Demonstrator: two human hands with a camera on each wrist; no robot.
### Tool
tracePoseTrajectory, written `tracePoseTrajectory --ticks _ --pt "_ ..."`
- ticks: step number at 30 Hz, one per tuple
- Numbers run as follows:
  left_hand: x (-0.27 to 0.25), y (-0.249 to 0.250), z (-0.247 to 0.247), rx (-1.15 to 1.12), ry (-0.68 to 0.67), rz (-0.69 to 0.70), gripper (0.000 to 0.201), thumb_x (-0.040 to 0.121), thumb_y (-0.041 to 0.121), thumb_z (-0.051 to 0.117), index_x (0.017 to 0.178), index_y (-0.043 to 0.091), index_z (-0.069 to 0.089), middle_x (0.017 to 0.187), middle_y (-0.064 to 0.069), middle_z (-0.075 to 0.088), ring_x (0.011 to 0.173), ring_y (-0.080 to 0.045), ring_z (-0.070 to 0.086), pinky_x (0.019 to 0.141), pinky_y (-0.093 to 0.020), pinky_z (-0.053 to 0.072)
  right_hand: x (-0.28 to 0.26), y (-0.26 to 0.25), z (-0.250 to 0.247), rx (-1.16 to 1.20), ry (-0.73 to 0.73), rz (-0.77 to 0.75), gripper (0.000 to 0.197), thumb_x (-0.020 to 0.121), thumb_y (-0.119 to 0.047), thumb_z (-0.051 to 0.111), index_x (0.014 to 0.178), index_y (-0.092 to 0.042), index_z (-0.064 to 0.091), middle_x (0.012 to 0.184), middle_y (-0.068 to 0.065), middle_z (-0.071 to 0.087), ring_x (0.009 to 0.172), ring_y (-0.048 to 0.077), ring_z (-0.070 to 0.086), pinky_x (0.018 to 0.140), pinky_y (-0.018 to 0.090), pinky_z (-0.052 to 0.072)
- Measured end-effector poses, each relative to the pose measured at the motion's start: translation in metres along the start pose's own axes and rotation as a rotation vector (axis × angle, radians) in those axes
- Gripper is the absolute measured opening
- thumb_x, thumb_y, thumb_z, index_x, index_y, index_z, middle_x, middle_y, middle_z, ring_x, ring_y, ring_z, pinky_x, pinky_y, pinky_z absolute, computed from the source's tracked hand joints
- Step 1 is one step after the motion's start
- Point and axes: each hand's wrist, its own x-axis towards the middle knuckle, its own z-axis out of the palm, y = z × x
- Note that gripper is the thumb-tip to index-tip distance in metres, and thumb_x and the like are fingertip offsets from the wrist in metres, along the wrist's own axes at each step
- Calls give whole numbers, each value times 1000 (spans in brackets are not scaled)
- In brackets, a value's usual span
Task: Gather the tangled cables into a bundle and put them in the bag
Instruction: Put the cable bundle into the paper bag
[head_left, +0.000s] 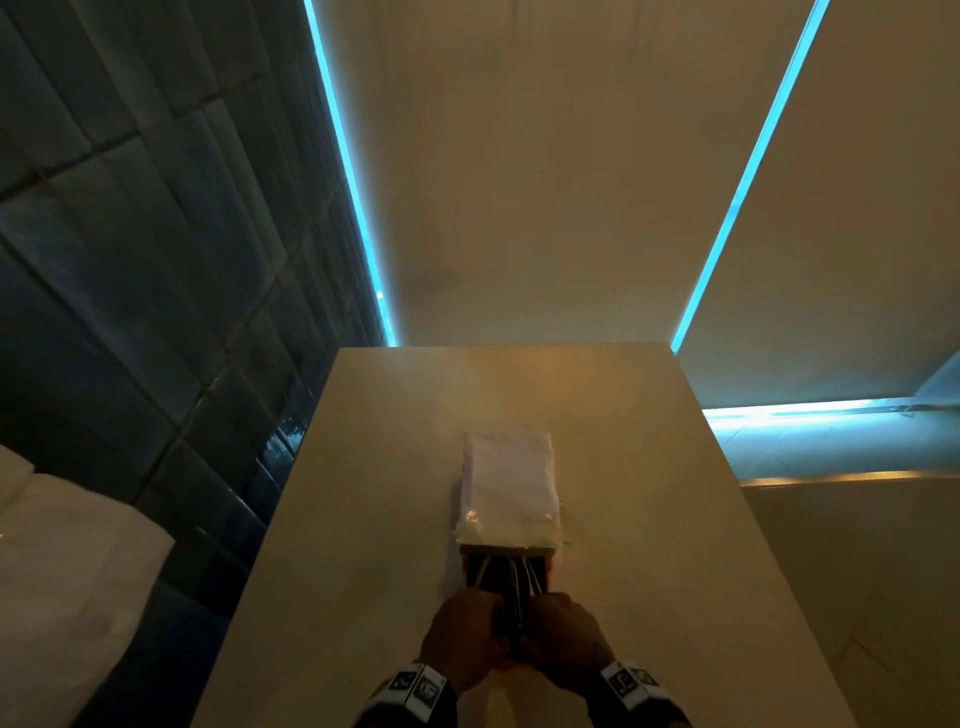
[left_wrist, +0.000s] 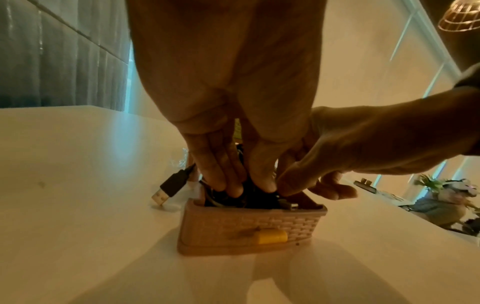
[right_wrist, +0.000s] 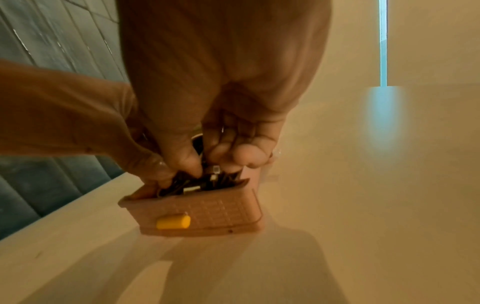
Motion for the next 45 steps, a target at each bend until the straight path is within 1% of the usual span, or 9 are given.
tracePoseTrajectory --ticks 4,12,19,24,28,31,33,39,45 --pt "0 4 6 45 42 -3 26 87 30 56 108 22 68 113 -1 66 102 -20 63 84 -28 48 2 -6 -10 -98 -47 25 41 86 -40 64 113 -10 59 92 4 57 100 33 62 73 32 45" --pt "-1 12 10 89 83 -23 31 89 37 54 116 26 64 114 3 67 105 -18 63 88 -28 50 10 -13 -11 -98 -51 7 29 86 -23 61 113 -12 61 115 12 63 103 32 63 76 32 47" --pt "-10 8 18 38 72 20 36 89 34 55 124 24 59 118 0 64 108 -19 60 89 -29 49 14 -7 -4 -58 41 -48 23 86 -23 62 105 -12 63 112 9 63 100 29 63 71 31 45" --pt "-13 -15 -14 31 210 -126 19 87 28 53 104 23 61 105 2 60 93 -18 57 80 -32 50 20 1 -2 -9 22 8 28 89 -33 57 105 -12 65 105 10 67 96 30 65 70 30 44" --pt "-10 -40 -24 -37 41 -174 44 89 21 56 133 18 51 129 -3 51 119 -22 52 94 -29 44 21 6 -5 46 -10 -11 23 90 -29 54 75 -12 59 71 3 53 73 22 54 58 27 38" --pt "-9 -36 -24 -38 7 -176 9 84 16 58 87 22 64 105 -6 62 101 -23 60 85 -33 50 20 9 -2 82 22 11 33 87 -24 55 58 -30 40 63 -9 48 72 17 51 50 14 30" --pt "-5 -37 -22 -67 46 -225 20 79 21 64 65 27 52 85 0 59 86 -19 61 73 -32 51 17 10 -2 98 47 19 22 86 -21 57 65 -27 55 80 1 65 78 19 58 57 17 35" --pt "0 -19 -10 -124 25 -239 17 71 32 75 67 22 63 82 -2 68 76 -15 65 66 -30 55 13 6 -2 153 83 28 19 85 -18 59 96 -8 71 104 11 70 94 24 65 70 20 42" --pt "-1 -12 4 -52 105 -289 26 70 46 67 85 24 64 88 2 68 80 -18 66 66 -29 54 13 3 -7 204 38 48 21 88 -30 61 69 -22 63 76 -3 62 63 5 52 57 13 39"
